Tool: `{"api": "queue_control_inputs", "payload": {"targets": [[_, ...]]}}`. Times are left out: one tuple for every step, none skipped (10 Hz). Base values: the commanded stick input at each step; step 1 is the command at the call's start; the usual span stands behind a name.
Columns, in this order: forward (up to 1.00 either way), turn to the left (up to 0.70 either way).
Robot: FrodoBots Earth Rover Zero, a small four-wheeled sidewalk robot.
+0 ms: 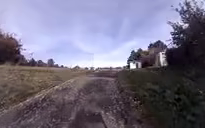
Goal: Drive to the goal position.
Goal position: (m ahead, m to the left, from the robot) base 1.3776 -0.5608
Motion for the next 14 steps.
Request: {"api": "queue_control_inputs", "payload": {"targets": [[0.85,0.0],[0.85,0.0],[0.85,0.0],[0.85,0.0],[0.85,0.0],[0.85,0.0],[0.85,0.0],[0.85,0.0],[0.85,0.0],[0.85,0.0],[0.85,0.0],[0.85,0.0],[0.85,0.0],[0.85,0.0]]}}
